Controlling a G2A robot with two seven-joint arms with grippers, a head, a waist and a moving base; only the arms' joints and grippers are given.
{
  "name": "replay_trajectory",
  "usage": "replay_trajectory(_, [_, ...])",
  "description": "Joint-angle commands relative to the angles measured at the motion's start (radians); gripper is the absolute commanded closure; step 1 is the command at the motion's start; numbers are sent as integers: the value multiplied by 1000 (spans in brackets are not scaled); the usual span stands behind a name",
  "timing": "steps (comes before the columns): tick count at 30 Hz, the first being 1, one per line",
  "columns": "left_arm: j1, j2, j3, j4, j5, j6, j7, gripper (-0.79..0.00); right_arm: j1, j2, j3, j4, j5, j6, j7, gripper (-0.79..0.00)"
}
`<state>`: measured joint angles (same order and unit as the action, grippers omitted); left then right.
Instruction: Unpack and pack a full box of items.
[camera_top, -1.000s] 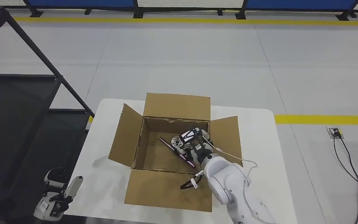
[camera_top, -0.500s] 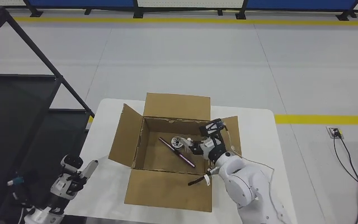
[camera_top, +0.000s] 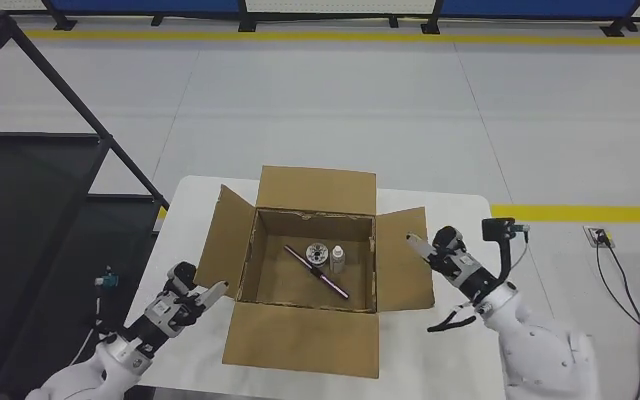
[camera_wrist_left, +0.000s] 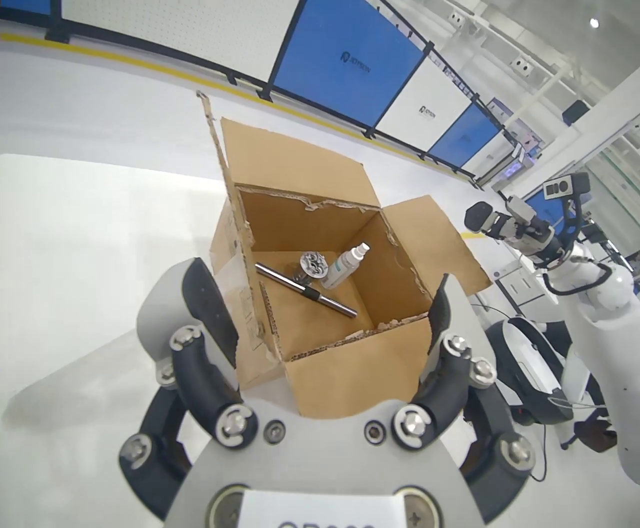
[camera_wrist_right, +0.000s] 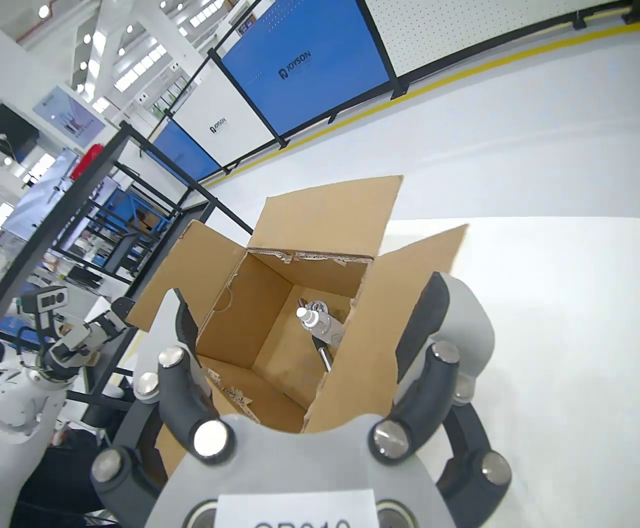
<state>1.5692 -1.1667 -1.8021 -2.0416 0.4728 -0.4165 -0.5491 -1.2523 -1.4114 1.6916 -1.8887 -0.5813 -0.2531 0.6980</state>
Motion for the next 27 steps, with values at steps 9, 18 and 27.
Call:
replay_trajectory(9, [-52, 12, 71, 12, -16, -2, -100, -785, 117, 46, 85, 271, 317, -156, 352, -785])
replay_trajectory(18, [-68, 17, 153, -4, 28, -10, -112, -785, 220, 80, 11, 436, 658, -320, 549, -785])
replay_trajectory(27, [-89, 19, 228, 5, 84, 11, -103, -785, 317, 115, -161, 521, 755, -342, 527, -785])
